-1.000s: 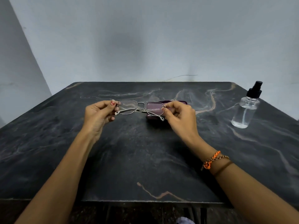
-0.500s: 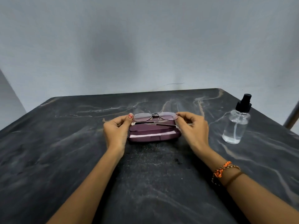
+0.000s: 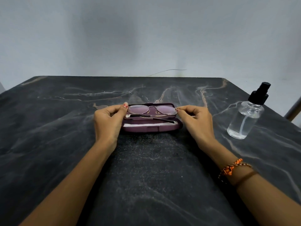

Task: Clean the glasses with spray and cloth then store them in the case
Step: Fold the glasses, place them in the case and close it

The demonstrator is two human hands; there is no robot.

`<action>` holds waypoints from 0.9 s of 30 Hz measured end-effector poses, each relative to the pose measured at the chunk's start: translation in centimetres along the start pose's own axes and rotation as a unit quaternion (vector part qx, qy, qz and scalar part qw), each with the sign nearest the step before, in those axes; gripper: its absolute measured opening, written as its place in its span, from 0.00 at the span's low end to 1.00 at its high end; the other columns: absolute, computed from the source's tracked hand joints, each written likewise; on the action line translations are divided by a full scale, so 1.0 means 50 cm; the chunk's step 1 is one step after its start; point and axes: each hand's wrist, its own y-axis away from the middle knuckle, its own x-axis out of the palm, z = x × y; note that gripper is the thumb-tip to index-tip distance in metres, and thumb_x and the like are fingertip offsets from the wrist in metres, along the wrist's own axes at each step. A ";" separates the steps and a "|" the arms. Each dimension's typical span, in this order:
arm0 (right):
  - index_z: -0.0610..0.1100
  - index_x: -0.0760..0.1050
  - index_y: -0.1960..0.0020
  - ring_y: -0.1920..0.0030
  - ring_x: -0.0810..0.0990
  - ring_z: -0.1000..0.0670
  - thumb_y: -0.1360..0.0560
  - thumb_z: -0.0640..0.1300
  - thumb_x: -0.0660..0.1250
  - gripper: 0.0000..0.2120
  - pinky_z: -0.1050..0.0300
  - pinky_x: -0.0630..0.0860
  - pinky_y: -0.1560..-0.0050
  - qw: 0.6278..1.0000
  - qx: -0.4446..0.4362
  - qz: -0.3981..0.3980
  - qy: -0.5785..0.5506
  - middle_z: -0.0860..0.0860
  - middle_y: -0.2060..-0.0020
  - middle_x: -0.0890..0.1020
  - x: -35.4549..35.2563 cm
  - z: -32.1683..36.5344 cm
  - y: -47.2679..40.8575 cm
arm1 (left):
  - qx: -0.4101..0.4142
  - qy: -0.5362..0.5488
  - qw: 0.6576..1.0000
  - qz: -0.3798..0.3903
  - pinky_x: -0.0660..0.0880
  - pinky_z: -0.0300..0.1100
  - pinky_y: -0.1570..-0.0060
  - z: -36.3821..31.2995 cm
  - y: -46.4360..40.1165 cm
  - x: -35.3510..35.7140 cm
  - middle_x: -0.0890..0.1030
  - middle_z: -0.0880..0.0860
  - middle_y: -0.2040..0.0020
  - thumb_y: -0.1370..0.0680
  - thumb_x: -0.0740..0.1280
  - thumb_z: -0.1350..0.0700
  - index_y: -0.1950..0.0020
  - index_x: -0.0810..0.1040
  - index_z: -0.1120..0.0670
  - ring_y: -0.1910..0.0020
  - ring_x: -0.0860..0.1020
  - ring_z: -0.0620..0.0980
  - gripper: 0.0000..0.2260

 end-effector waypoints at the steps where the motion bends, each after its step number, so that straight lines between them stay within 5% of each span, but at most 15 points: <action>1: 0.54 0.82 0.64 0.67 0.78 0.59 0.30 0.45 0.67 0.07 0.61 0.73 0.64 1.000 0.002 0.005 -0.002 0.57 0.69 0.83 -0.001 -0.001 -0.001 | -0.009 -0.003 1.000 0.000 0.74 0.35 0.60 0.001 0.000 0.000 0.81 0.41 0.72 0.28 0.70 0.56 0.67 0.81 0.49 0.67 0.79 0.40 0.08; 8: 0.52 0.81 0.69 0.66 0.80 0.55 0.33 0.41 0.66 0.10 0.56 0.77 0.58 0.999 0.019 0.032 0.018 0.55 0.70 0.84 -0.001 -0.003 -0.003 | -0.045 -0.071 0.996 -0.010 0.75 0.45 0.56 0.006 -0.003 0.002 0.78 0.49 0.76 0.29 0.69 0.58 0.74 0.79 0.51 0.68 0.76 0.51 0.13; 15: 0.46 0.84 0.63 0.74 0.74 0.63 0.33 0.40 0.67 0.06 0.66 0.71 0.68 0.997 0.012 0.068 0.044 0.60 0.77 0.80 -0.014 -0.006 -0.012 | -0.034 -0.177 0.984 -0.012 0.64 0.33 0.77 -0.003 0.008 0.007 0.74 0.53 0.77 0.33 0.65 0.60 0.77 0.76 0.57 0.76 0.67 0.45 0.11; 24: 0.44 0.83 0.62 0.70 0.77 0.64 0.31 0.37 0.67 0.06 0.70 0.74 0.63 0.991 -0.013 0.122 0.060 0.56 0.68 0.82 -0.028 -0.006 -0.019 | -0.021 -0.177 0.976 0.125 0.75 0.45 0.61 -0.002 -0.009 -0.027 0.82 0.62 0.63 0.30 0.68 0.59 0.68 0.81 0.55 0.65 0.78 0.55 0.07; 27: 0.41 0.83 0.61 0.64 0.79 0.56 0.31 0.36 0.68 0.05 0.59 0.76 0.56 0.990 -0.020 0.125 0.063 0.52 0.65 0.83 -0.031 -0.004 -0.019 | -0.033 -0.144 0.971 0.187 0.70 0.38 0.67 -0.004 -0.020 -0.047 0.81 0.58 0.66 0.29 0.71 0.55 0.67 0.81 0.53 0.71 0.72 0.46 0.07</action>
